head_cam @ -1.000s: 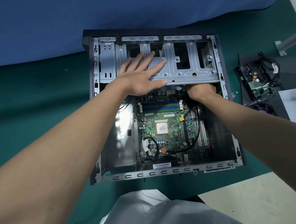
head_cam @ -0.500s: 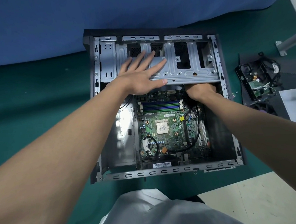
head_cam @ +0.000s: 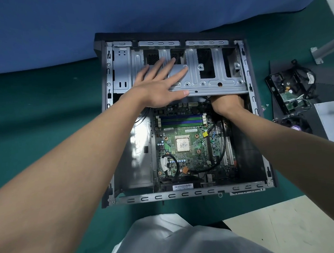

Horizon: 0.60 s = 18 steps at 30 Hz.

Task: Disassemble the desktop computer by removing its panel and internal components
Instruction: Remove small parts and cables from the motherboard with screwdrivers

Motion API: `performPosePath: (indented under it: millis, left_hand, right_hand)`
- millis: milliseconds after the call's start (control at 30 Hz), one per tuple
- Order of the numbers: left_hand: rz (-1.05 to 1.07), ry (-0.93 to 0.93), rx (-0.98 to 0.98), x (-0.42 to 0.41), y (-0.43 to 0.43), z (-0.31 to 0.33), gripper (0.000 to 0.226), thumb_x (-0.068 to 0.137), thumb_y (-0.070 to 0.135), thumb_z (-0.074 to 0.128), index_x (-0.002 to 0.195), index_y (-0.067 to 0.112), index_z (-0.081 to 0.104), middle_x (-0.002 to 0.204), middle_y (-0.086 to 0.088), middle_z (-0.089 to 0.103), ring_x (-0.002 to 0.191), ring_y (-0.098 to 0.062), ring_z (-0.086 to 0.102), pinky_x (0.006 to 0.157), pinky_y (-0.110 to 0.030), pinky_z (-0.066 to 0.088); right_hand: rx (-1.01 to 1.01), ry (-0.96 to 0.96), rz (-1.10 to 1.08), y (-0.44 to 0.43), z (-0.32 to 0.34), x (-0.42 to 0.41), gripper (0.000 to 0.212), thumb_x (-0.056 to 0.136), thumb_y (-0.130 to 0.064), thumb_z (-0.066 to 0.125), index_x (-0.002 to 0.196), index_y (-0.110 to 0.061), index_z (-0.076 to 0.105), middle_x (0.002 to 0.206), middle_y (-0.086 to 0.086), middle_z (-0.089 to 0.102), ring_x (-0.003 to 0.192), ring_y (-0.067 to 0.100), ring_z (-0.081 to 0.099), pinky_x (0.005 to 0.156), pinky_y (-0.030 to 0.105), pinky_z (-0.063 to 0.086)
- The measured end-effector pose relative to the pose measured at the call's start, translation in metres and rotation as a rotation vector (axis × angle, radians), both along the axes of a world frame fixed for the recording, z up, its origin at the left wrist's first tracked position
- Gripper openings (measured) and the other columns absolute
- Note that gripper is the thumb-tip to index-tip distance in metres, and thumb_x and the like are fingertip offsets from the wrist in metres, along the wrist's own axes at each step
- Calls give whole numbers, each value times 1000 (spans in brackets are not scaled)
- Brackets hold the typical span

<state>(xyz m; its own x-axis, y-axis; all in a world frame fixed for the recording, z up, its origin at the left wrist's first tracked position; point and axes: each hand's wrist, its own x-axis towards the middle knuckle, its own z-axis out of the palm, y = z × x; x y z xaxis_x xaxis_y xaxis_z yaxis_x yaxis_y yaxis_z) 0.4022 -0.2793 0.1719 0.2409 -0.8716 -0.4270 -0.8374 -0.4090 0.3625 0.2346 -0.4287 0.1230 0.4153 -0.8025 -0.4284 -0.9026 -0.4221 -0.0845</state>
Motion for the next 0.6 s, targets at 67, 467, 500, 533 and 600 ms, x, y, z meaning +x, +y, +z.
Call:
performPosePath:
  millis: [67,467,500,533,600]
  left_hand:
    - [-1,2,1,0,0,0,68,87,78,22,143,58,-11,156,18,-24,141,-5,-29,111,-36,-18]
    - [8,-22,-35,0,1,-3,67,87,79,19,143,58,-11,157,17,-24,141,-6,-28,113,-39,-17]
    - [5,-25,-39,0,1,-3,67,87,79,19,143,58,-11,157,17,-23,141,-6,-28,113,-39,-17]
    - [4,-27,-42,-1,2,-4,67,87,79,19,144,57,-10,157,17,-23,142,-6,-27,113,-39,-17]
    - [22,-56,-79,-3,3,-5,67,89,77,20,146,55,-4,159,15,-17,144,-8,-21,115,-39,-14]
  right_hand:
    - [-44,-66,-44,4,2,-3,24,89,-20,47,67,-11,49,67,7,51,69,29,52,52,29,34]
    - [-197,-600,149,64,18,-46,17,97,-20,51,102,-7,61,95,4,62,89,16,52,87,30,31]
    - [-165,-663,104,68,22,-49,16,96,-18,53,104,-7,61,98,3,64,90,13,52,85,27,33]
    - [-132,-727,39,71,26,-52,16,95,-17,55,105,-7,61,97,2,64,89,11,54,83,23,36]
    - [-64,-833,-120,73,38,-57,14,94,-20,57,103,-10,62,93,-6,63,85,6,56,76,19,39]
